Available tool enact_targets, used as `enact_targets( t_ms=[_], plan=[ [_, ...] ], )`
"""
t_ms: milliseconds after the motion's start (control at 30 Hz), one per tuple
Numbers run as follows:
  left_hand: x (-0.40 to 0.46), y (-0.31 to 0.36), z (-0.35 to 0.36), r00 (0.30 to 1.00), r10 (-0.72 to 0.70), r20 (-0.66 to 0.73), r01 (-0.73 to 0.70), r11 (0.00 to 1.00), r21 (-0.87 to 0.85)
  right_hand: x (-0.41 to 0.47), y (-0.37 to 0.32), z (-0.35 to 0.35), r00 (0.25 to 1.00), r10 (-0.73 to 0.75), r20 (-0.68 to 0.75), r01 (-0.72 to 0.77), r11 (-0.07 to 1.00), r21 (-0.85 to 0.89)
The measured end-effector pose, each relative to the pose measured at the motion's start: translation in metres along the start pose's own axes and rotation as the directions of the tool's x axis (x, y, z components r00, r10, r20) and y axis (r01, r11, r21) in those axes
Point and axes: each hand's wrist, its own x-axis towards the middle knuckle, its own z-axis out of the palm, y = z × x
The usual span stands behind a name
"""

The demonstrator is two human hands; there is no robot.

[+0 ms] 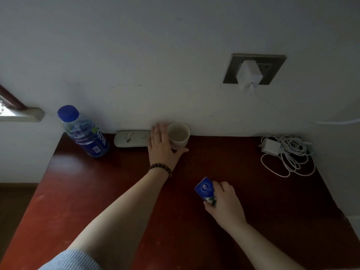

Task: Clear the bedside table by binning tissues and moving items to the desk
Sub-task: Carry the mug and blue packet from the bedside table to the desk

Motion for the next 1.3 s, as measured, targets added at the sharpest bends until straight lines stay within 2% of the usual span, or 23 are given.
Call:
enact_targets(
  t_ms=[67, 267, 400, 500, 633, 767, 900, 1067, 1133, 1233, 1300],
  plan=[
    [-0.021, -0.007, -0.004, 1.000, -0.026, 0.004, 0.026, 0.999, 0.022, 0.006, -0.002, -0.008, 0.999, 0.025, -0.021, -0.024, 0.999, 0.048],
    [-0.110, -0.044, 0.009, 0.965, -0.124, 0.229, 0.054, 0.955, 0.290, 0.059, -0.010, -0.034, 0.986, 0.125, -0.109, -0.109, 0.984, 0.140],
    [-0.116, -0.052, 0.012, 0.965, -0.128, 0.229, 0.037, 0.932, 0.361, 0.085, -0.011, -0.038, 0.983, 0.126, -0.132, -0.098, 0.974, 0.203],
    [-0.119, -0.051, 0.014, 0.972, -0.119, 0.203, 0.032, 0.921, 0.387, 0.079, -0.005, -0.033, 0.982, 0.031, -0.188, -0.016, 0.997, 0.081],
    [-0.120, -0.051, 0.015, 0.977, -0.118, 0.179, 0.037, 0.915, 0.403, 0.054, 0.005, -0.015, 0.993, -0.112, -0.047, 0.108, 0.991, -0.074],
    [-0.120, -0.051, 0.017, 0.981, -0.113, 0.161, 0.043, 0.922, 0.384, 0.040, -0.010, 0.000, 0.986, -0.164, -0.015, 0.158, 0.965, -0.209],
    [-0.120, -0.051, 0.016, 0.979, -0.113, 0.169, 0.040, 0.923, 0.383, 0.053, -0.029, 0.005, 0.992, -0.117, 0.044, 0.125, 0.946, -0.300],
    [-0.119, -0.052, 0.016, 0.978, -0.123, 0.170, 0.047, 0.918, 0.395, 0.093, -0.027, -0.015, 1.000, 0.007, -0.012, -0.011, 0.949, -0.315],
    [-0.119, -0.052, 0.017, 0.977, -0.128, 0.170, 0.050, 0.916, 0.398, 0.092, -0.026, -0.017, 0.998, -0.005, -0.067, -0.014, 0.957, -0.291],
    [-0.119, -0.053, 0.018, 0.978, -0.125, 0.167, 0.049, 0.916, 0.398, 0.081, -0.024, -0.012, 0.998, -0.046, -0.037, 0.033, 0.952, -0.304],
    [-0.119, -0.052, 0.018, 0.980, -0.121, 0.159, 0.048, 0.916, 0.398, 0.080, -0.022, -0.008, 0.999, -0.004, -0.035, -0.008, 0.945, -0.328]
  ],
)
